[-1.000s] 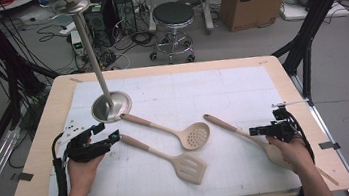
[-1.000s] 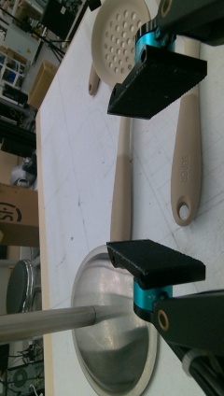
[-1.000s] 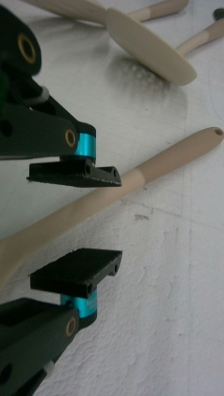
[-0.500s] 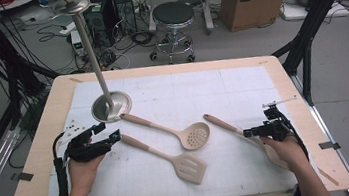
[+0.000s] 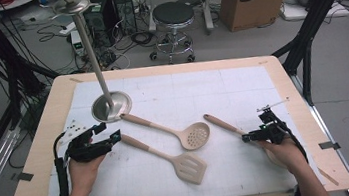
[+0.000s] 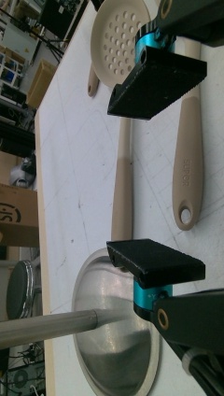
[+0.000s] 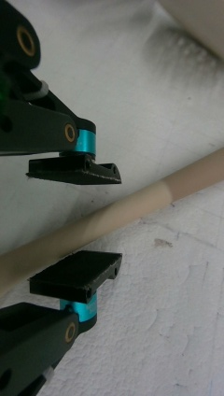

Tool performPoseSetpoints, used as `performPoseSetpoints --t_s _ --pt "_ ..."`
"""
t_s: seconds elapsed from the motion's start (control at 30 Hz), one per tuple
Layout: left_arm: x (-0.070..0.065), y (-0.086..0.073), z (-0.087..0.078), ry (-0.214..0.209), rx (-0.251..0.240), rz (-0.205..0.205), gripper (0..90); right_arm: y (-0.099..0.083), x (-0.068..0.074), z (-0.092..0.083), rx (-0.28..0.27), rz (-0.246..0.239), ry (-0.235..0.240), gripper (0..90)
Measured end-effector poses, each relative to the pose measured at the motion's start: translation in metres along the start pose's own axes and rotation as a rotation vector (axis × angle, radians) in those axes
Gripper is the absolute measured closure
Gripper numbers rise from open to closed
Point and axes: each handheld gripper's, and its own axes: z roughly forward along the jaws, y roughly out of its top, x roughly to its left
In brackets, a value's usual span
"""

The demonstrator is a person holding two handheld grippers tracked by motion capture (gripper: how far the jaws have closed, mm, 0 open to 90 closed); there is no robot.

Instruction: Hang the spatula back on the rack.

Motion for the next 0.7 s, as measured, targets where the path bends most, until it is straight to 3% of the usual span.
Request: performPoseSetpoints --t_s 0.03,0.07,0.1,0.27,0.4,0.5,0.6,0.63,0.67,0.7 --pt "0.0 0.0 0.0 0.001 -0.001 0.0 29.6 0.0 0.002 0.0 0.005 -0.018 -0.015 55.4" --pt "-0.001 0.0 0.0 0.0 0.001 -0.002 29.6 0.001 0.009 0.001 0.029 -0.072 -0.057 56.4" --pt "-0.001 0.0 0.0 -0.003 0.003 -0.001 29.6 0.001 0.009 0.001 0.029 -0.072 -0.057 56.4" --pt "-0.002 0.0 0.0 -0.002 0.004 0.002 29.6 0.004 0.02 0.006 0.059 -0.157 -0.172 66.6" --pt "-0.002 0.0 0.001 -0.002 0.003 0.002 29.6 0.004 0.021 0.006 0.058 -0.184 -0.189 68.1" --pt "-0.002 0.0 0.0 -0.005 0.003 0.003 29.6 0.003 0.022 0.006 0.056 -0.176 -0.196 69.5" --pt "-0.002 0.0 0.0 -0.002 0.001 -0.001 29.6 0.004 0.02 0.005 0.045 -0.154 -0.199 77.6" --pt "-0.002 0.0 0.0 -0.002 0.0 -0.002 29.6 0.004 0.019 0.005 0.034 -0.138 -0.194 78.1" --pt "-0.002 0.0 0.0 0.0 0.0 -0.002 29.6 0.004 0.014 0.005 0.006 -0.087 -0.143 78.5" --pt "-0.001 0.0 0.0 -0.002 0.002 0.0 29.6 0.004 0.014 0.005 0.006 -0.087 -0.143 78.5"
